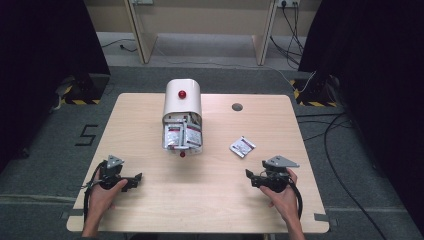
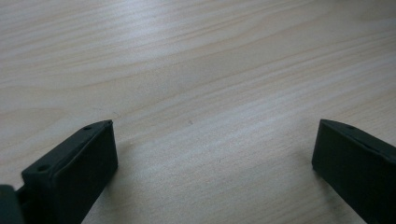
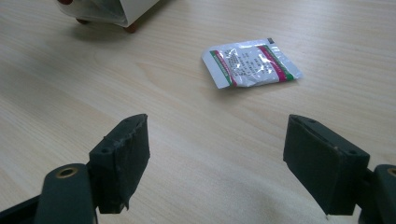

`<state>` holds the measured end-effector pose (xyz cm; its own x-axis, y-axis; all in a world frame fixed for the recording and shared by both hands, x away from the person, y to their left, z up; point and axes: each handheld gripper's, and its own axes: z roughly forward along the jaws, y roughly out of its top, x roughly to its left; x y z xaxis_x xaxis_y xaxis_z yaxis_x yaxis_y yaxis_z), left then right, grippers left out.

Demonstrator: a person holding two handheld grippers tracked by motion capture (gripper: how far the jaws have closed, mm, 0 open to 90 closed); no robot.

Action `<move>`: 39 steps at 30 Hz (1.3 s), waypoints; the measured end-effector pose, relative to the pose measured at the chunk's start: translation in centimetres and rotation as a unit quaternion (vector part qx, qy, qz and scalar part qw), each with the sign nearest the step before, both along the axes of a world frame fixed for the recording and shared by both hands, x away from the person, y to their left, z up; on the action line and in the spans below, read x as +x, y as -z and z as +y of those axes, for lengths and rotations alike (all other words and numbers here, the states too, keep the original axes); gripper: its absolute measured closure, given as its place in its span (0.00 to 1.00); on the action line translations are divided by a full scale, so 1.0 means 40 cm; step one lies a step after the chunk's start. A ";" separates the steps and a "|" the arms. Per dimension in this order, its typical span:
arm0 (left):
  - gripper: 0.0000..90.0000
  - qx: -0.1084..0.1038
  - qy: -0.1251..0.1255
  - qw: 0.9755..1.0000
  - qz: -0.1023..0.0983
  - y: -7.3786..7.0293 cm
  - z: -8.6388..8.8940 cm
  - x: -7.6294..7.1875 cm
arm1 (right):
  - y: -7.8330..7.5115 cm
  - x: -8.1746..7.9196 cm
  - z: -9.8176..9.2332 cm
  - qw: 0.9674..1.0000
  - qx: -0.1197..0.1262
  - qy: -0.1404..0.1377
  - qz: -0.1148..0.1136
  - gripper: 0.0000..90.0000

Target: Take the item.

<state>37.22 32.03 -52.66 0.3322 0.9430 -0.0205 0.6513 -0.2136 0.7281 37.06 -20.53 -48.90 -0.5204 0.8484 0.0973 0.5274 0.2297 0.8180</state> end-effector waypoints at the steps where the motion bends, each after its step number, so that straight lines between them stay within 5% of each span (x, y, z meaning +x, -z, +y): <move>1: 0.00 0.000 0.000 1.000 0.000 0.000 0.000 0.000 | 0.001 -0.002 -0.003 1.000 0.001 0.000 -0.002 0.26; 25: 0.00 0.000 0.000 1.000 0.000 0.000 0.000 0.000 | 0.059 -0.064 -0.056 1.000 0.002 0.014 0.024 0.20; 39: 0.00 0.000 0.000 1.000 0.000 0.000 0.000 0.000 | 0.066 -0.139 -0.092 0.999 0.010 0.027 0.032 0.20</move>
<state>37.23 32.03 -52.66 0.3323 0.9429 -0.0204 0.6513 -0.2138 0.7281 31.51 -24.23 -51.53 -0.4654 0.8731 0.1456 0.5897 0.1831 0.7866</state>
